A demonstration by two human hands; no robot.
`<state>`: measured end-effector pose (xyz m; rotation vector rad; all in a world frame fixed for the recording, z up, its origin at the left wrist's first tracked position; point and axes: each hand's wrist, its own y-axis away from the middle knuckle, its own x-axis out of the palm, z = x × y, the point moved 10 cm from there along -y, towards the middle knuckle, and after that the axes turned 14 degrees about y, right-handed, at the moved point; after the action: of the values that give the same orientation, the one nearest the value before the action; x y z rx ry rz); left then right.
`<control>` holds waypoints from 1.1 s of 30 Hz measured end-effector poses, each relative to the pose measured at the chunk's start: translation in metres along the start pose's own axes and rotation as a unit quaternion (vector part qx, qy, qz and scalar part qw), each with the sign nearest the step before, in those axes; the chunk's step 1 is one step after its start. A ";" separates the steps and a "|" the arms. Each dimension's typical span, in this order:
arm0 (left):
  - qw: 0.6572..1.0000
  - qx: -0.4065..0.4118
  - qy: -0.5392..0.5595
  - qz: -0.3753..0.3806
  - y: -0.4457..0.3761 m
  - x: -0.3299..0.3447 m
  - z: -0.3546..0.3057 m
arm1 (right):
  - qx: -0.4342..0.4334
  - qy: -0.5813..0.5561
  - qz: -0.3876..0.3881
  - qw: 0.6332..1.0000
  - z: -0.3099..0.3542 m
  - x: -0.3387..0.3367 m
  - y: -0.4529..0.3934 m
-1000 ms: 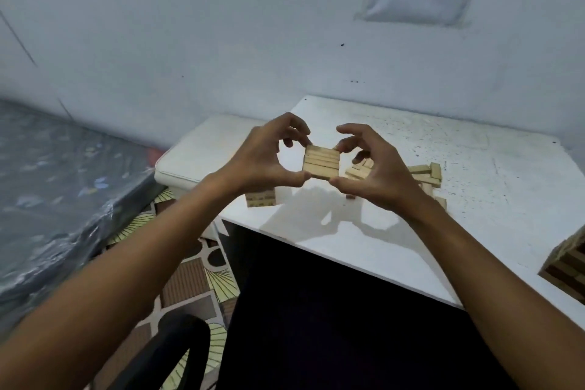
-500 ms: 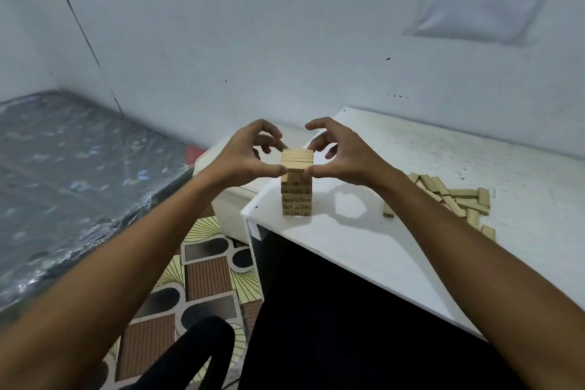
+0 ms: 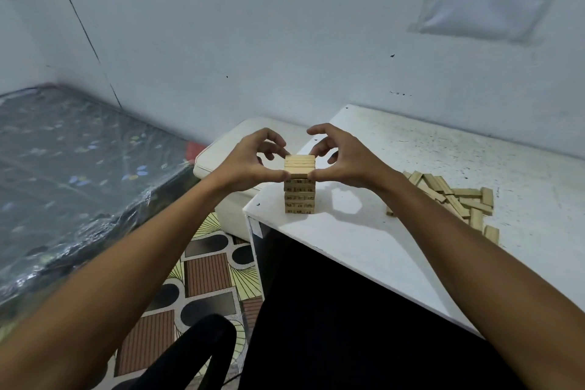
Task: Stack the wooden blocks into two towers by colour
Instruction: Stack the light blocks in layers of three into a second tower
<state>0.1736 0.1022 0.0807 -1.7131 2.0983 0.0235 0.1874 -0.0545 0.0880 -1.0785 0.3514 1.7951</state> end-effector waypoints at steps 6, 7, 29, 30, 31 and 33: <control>1.000 0.001 -0.021 -0.003 -0.001 0.000 0.002 | -0.001 0.003 0.000 1.000 -0.001 0.001 0.000; 1.000 0.000 -0.023 -0.003 -0.001 0.000 0.002 | -0.002 0.005 0.000 1.000 -0.001 0.001 0.000; 0.999 -0.002 -0.044 0.010 0.003 0.002 -0.001 | -0.010 0.021 0.009 1.000 0.001 0.000 0.001; 0.999 -0.001 -0.046 0.007 0.004 0.002 -0.001 | -0.010 0.022 0.009 1.000 0.001 0.000 0.001; 0.999 0.001 -0.049 0.001 0.004 0.001 -0.003 | -0.009 0.022 0.007 1.000 0.001 -0.001 0.002; 0.998 0.008 -0.054 -0.010 0.004 0.000 -0.007 | -0.004 0.021 -0.001 1.000 0.000 -0.003 0.003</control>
<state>0.1679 0.1009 0.0862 -1.6842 1.9980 0.0919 0.1859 -0.0580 0.0896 -1.1221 0.3691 1.7763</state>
